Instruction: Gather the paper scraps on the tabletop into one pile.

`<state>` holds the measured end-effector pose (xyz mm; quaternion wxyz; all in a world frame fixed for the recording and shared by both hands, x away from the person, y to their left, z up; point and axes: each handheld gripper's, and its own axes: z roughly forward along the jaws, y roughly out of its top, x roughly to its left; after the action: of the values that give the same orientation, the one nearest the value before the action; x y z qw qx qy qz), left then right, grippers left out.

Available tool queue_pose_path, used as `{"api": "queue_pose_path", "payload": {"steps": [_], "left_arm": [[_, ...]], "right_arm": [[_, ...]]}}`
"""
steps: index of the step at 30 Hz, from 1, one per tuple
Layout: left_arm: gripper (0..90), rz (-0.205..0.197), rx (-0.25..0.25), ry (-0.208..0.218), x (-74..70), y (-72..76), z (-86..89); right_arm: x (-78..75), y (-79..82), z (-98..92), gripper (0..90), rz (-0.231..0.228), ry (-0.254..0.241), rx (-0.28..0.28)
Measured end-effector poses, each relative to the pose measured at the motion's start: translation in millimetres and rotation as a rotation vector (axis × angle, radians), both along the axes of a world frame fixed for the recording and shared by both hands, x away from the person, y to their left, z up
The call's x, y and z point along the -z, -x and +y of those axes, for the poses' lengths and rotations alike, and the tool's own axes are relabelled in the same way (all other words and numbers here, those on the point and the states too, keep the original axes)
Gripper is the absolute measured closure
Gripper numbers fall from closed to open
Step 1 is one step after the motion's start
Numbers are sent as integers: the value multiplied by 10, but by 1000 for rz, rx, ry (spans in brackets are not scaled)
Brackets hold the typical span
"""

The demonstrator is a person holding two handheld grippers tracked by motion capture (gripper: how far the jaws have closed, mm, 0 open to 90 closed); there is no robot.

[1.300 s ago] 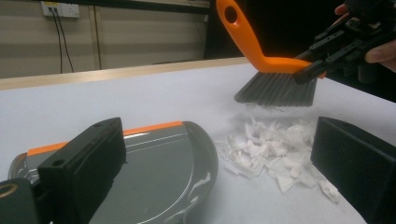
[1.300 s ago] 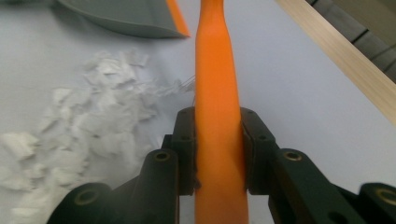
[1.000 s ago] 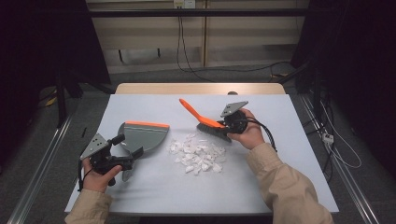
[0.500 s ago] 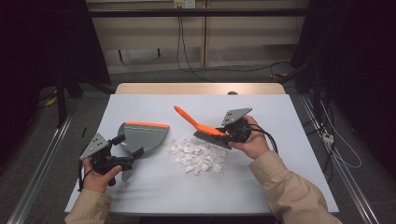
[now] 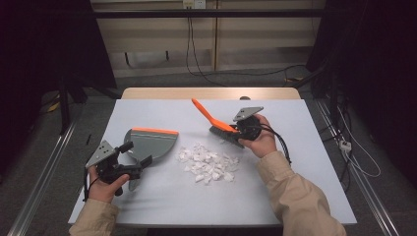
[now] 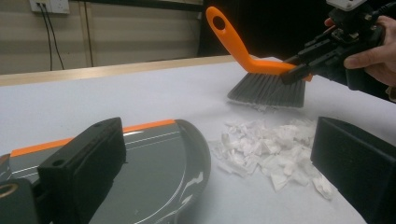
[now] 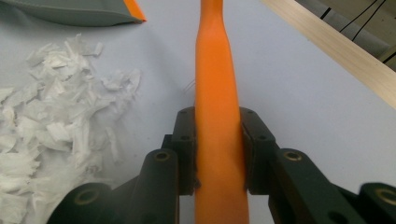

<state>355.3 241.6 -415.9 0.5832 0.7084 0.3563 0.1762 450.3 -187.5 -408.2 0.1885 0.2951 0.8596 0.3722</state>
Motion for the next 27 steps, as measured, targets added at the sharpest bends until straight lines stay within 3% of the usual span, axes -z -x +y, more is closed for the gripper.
{"api": "queue_pose_path", "payload": {"steps": [3, 5, 9, 18, 20, 25, 27], "left_arm": [[29, 1, -1, 0, 4, -5, 6], [29, -3, -3, -3, 1, -5, 8], [29, 2, -5, -3, 9, -7, 3], [29, 1, -1, -11, 10, -1, -16], [29, 1, -3, -11, 9, 1, -14], [29, -2, 0, -7, 5, 4, -8], [29, -2, -1, -8, 4, 2, -6]], "right_arm": [[34, -42, -28, 719, -4, 39, 16], [84, -35, -38, 719, 9, 1, 8], [77, 64, 45, 719, 1, 33, -38], [31, 281, 159, 719, 51, -15, -141], [16, 297, 168, 719, 32, 4, -135], [-19, 210, 37, 719, 13, -51, -43], [13, 165, -18, 719, 31, -65, -21]]}}
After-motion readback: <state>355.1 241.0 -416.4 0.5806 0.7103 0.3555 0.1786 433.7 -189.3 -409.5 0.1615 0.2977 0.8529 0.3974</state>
